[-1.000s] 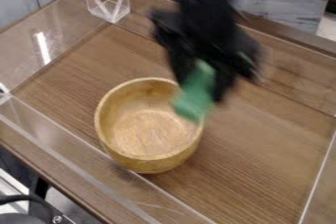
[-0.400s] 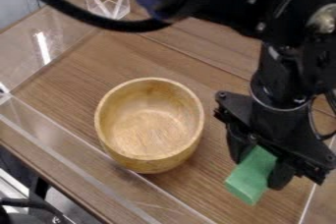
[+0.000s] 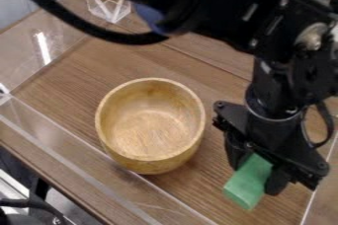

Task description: Remove the green block from inside the brown bowl and put it on the table

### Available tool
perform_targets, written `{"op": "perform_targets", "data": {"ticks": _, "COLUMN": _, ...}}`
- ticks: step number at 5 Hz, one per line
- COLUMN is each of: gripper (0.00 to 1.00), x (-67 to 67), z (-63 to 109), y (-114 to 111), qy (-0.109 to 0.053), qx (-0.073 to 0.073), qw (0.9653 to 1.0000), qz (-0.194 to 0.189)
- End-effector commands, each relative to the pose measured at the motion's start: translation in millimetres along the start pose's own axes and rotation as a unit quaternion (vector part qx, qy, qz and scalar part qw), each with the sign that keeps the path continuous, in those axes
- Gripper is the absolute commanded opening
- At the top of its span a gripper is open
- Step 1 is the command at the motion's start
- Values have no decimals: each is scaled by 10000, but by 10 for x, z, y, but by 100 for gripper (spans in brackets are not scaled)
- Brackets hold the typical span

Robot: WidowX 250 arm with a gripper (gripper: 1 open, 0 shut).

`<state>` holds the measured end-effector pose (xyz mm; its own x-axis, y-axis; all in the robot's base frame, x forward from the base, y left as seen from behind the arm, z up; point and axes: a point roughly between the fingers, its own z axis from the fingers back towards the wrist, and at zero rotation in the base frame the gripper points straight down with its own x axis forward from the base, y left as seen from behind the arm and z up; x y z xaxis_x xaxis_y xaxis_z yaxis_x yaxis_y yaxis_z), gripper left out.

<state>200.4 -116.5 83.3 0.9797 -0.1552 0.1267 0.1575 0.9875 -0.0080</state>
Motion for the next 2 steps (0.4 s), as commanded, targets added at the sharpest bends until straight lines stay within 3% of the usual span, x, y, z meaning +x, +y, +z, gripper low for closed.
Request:
{"op": "perform_targets", "data": {"ticks": 1, "gripper": 0, "x": 92, "z": -14, "y": 9, "qy": -143, "qx": -105, "qw": 9998, "qz": 57}}
{"op": "perform_targets", "data": {"ticks": 2, "gripper": 0, "x": 104, "z": -92, "y": 28, "qy": -104, "qx": -141, "qw": 9998, "qz": 80}}
